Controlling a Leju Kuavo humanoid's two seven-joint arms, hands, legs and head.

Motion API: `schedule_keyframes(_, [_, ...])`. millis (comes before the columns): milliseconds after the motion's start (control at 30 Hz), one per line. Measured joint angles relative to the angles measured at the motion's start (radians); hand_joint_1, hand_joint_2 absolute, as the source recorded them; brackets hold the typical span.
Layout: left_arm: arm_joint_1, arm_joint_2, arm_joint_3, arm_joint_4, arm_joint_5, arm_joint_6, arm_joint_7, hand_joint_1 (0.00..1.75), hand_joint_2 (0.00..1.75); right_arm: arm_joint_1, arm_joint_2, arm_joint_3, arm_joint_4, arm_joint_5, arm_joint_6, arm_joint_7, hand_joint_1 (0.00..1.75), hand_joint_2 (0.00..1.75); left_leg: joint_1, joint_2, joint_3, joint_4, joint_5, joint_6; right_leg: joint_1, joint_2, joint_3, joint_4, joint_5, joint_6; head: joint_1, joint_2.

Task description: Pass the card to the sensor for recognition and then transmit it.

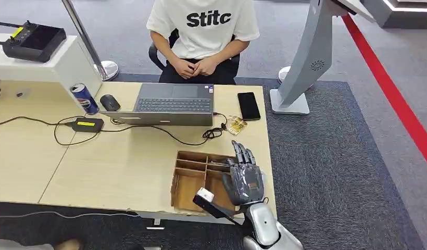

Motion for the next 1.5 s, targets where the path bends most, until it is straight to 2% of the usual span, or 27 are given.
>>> schedule_keyframes(33, [0.000, 0.000, 0.000, 0.000, -0.002, 0.000, 0.000, 0.00, 1.75, 0.000, 0.000, 0.000, 0.000, 0.000, 0.000, 0.000, 0.75, 1.75, 0.000, 0.000, 0.000, 0.000, 0.000, 0.000, 0.000, 0.000, 0.000, 0.000, 0.000, 0.000, 0.000, 0.000])
schedule_keyframes(433, [0.000, 0.000, 0.001, 0.000, -0.006, -0.003, 0.000, 0.00, 1.75, -0.009, 0.000, -0.001, 0.000, 0.010, -0.002, -0.002, 0.91, 1.75, 0.000, 0.000, 0.000, 0.000, 0.000, 0.000, 0.000, 0.000, 0.000, 0.000, 0.000, 0.000, 0.000, 0.000])
schedule_keyframes(733, [0.000, 0.000, 0.006, 0.000, -0.006, -0.005, 0.000, 0.00, 1.75, -0.012, 0.000, -0.001, 0.000, 0.010, -0.002, -0.005, 0.89, 1.75, 0.000, 0.000, 0.000, 0.000, 0.000, 0.000, 0.000, 0.000, 0.000, 0.000, 0.000, 0.000, 0.000, 0.000])
schedule_keyframes(767, [0.000, 0.000, 0.007, 0.000, -0.006, -0.005, 0.000, 0.00, 1.75, -0.012, 0.000, -0.001, 0.000, 0.010, -0.002, -0.005, 0.98, 1.75, 0.000, 0.000, 0.000, 0.000, 0.000, 0.000, 0.000, 0.000, 0.000, 0.000, 0.000, 0.000, 0.000, 0.000])
schedule_keyframes(800, [0.000, 0.000, 0.008, 0.000, -0.006, -0.005, 0.000, 0.00, 1.75, -0.012, 0.000, -0.001, 0.000, 0.010, -0.002, -0.006, 0.99, 1.75, 0.000, 0.000, 0.000, 0.000, 0.000, 0.000, 0.000, 0.000, 0.000, 0.000, 0.000, 0.000, 0.000, 0.000])
schedule_keyframes(867, [0.000, 0.000, 0.009, 0.000, -0.006, -0.006, 0.000, 0.00, 1.75, -0.013, 0.000, -0.001, 0.000, 0.010, -0.003, -0.006, 1.45, 1.75, 0.000, 0.000, 0.000, 0.000, 0.000, 0.000, 0.000, 0.000, 0.000, 0.000, 0.000, 0.000, 0.000, 0.000])
schedule_keyframes(1133, [0.000, 0.000, 0.018, 0.000, -0.006, -0.006, 0.000, 0.00, 1.75, -0.014, 0.001, -0.008, 0.001, 0.011, -0.003, -0.006, 1.45, 1.75, 0.000, 0.000, 0.000, 0.000, 0.000, 0.000, 0.000, 0.000, 0.000, 0.000, 0.000, 0.000, 0.000, 0.000])
schedule_keyframes(1167, [0.000, 0.000, 0.018, 0.000, -0.006, -0.006, 0.000, 0.00, 1.75, -0.014, 0.001, -0.008, 0.001, 0.011, -0.004, -0.006, 1.64, 1.75, 0.000, 0.000, 0.000, 0.000, 0.000, 0.000, 0.000, 0.000, 0.000, 0.000, 0.000, 0.000, 0.000, 0.000])
schedule_keyframes(1200, [0.000, 0.000, 0.018, 0.000, -0.006, -0.006, 0.000, 0.00, 1.75, -0.014, 0.001, -0.008, 0.001, 0.011, -0.004, -0.006, 1.75, 1.75, 0.000, 0.000, 0.000, 0.000, 0.000, 0.000, 0.000, 0.000, 0.000, 0.000, 0.000, 0.000, 0.000, 0.000])
schedule_keyframes(1500, [0.000, 0.000, 0.018, 0.000, -0.006, -0.006, 0.000, 0.00, 1.75, -0.014, 0.001, -0.008, 0.001, 0.003, -0.003, -0.013, 1.75, 1.75, 0.000, 0.000, 0.000, 0.000, 0.000, 0.000, 0.000, 0.000, 0.000, 0.000, 0.000, 0.000, 0.000, 0.000])
